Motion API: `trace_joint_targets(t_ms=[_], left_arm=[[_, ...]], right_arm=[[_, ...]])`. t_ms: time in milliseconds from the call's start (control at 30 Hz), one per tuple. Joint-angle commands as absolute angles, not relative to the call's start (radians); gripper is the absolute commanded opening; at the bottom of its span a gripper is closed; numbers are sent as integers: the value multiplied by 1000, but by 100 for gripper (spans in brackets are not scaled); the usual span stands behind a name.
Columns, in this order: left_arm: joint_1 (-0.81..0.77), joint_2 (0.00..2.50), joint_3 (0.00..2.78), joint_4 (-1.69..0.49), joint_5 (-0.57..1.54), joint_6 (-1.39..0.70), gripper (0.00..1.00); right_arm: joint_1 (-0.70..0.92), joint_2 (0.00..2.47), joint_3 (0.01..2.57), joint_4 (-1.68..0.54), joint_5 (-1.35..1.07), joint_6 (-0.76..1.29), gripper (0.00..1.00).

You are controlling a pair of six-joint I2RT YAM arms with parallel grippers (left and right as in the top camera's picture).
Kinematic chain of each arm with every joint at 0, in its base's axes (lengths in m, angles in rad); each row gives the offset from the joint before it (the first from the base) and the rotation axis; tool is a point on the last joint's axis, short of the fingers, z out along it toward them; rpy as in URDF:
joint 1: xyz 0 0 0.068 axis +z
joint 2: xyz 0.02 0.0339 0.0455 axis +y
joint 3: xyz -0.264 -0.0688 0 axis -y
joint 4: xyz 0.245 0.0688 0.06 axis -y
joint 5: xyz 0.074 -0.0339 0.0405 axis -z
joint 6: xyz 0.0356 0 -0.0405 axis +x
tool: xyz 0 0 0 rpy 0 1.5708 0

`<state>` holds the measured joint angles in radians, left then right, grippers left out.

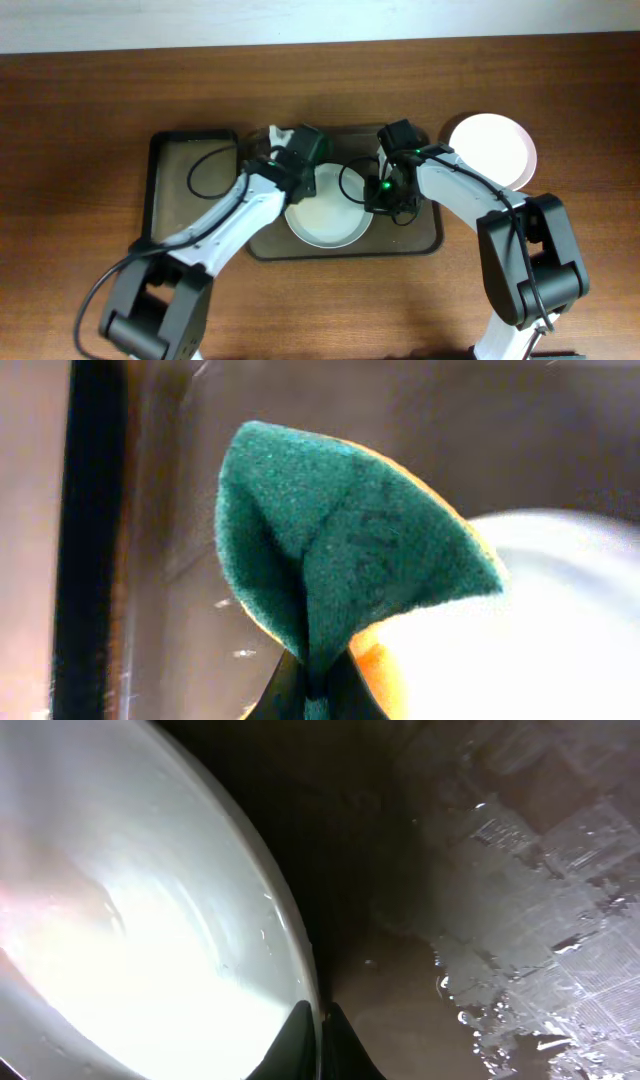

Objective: Clean dirty plates on tray and stack at the side
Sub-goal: 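Hold the white plate with the right gripper and scrub it with the sponge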

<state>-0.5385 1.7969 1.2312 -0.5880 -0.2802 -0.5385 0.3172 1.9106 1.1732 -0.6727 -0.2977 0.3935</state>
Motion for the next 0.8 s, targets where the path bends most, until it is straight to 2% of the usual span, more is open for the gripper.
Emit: trace_joint_targets(t_ms=[0, 300, 433, 567, 767], left_arm=[[-536, 1780, 1251, -551, -66, -558, 0], [-542, 1987, 1249, -413, 227, -607, 0], [-542, 2058, 1249, -406, 230, -587, 0], [-529, 2055, 1250, -461, 105, -579, 0], [-483, 2002, 1252, -644, -262, -579, 0]], right_arm=[[309, 1922, 1161, -681, -244, 398, 5], [309, 1922, 1161, -676, -244, 398, 5], [309, 1922, 1161, -677, -243, 398, 6], [309, 1922, 1161, -677, -243, 398, 5], [309, 1922, 1161, -676, -243, 398, 5]])
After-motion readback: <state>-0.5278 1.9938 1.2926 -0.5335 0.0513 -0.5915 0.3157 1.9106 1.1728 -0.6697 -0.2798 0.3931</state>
